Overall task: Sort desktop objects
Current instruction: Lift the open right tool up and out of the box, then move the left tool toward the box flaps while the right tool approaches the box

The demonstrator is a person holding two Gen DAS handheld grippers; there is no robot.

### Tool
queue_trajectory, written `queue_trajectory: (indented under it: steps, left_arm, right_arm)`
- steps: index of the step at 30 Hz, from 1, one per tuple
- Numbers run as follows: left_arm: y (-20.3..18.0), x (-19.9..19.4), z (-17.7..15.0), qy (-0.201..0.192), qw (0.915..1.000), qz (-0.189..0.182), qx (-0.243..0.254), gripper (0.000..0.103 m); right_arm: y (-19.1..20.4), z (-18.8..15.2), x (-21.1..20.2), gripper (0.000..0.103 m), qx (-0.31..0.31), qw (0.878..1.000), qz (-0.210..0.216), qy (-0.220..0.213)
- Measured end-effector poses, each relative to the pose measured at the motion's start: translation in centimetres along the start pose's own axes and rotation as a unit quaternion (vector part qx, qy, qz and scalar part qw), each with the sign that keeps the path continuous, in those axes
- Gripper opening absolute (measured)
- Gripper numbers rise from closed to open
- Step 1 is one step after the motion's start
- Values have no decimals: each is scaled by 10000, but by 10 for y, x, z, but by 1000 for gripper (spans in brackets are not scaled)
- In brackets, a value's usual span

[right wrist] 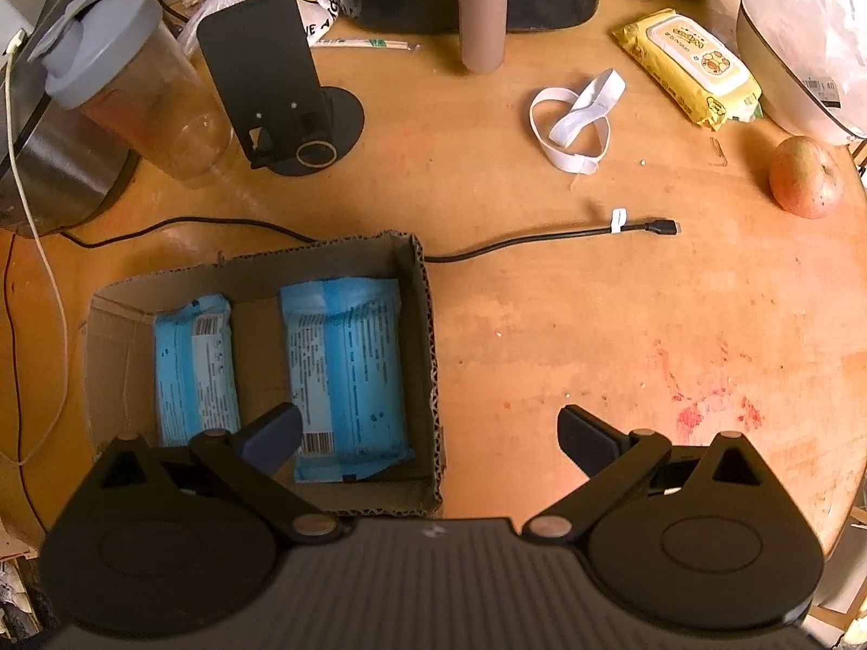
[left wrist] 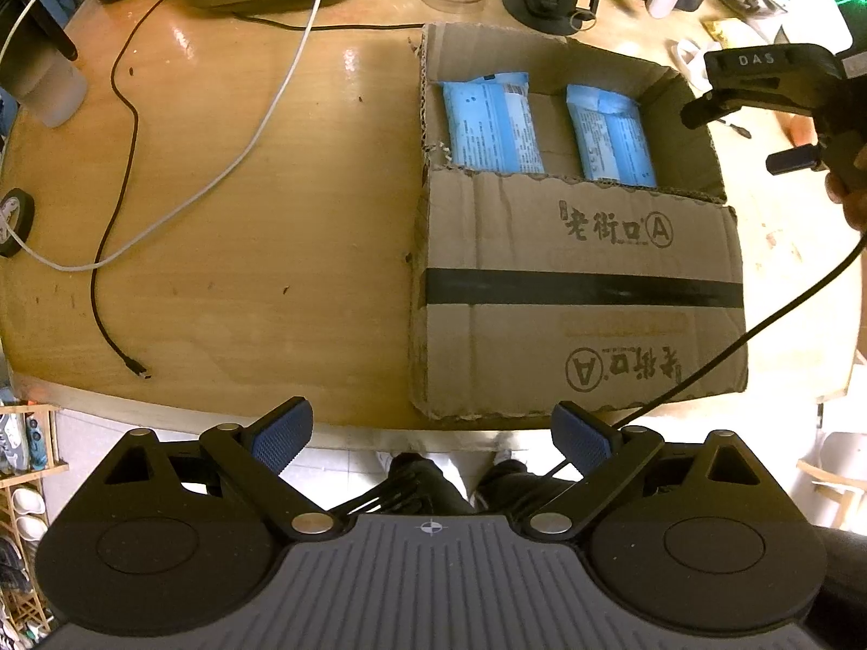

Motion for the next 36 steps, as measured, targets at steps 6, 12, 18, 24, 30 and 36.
queue_trajectory:
  steps: [6, 12, 18, 24, 30, 36]
  left_arm:
    - [-1, 1, 3, -6, 10000, -6, 13, 97]
    - [0, 3, 7, -5, 10000, 3, 14, 97]
    - [-1, 5, 12, -8, 10000, 15, 37, 97]
    - [1, 7, 16, -4, 10000, 7, 23, 97]
    - [2, 8, 21, -5, 10000, 27, 43, 97]
    - [1, 8, 26, -15, 9999, 29, 95, 97]
  right_arm:
    - [-1, -6, -1, 103, 21, 10000, 44, 27]
    - [-2, -13, -4, 103, 42, 9999, 106, 56]
    - [-1, -19, -6, 103, 4, 9999, 130, 55]
    - [-1, -26, -8, 103, 4, 9998, 172, 90]
    - [-3, -33, -10, 103, 20, 9997, 201, 108]
    - [-6, -40, -11, 103, 26, 9997, 213, 123]
Point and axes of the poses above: each gripper's, at about its wrist camera, not at the fingertips, and x roughly the way its jaws point, y to its left, z to its top, the point moved 7 cm from there along x, roughly the way its jaws point, and after that the axes turned 10 degrees about x, right-handed, at the moved point
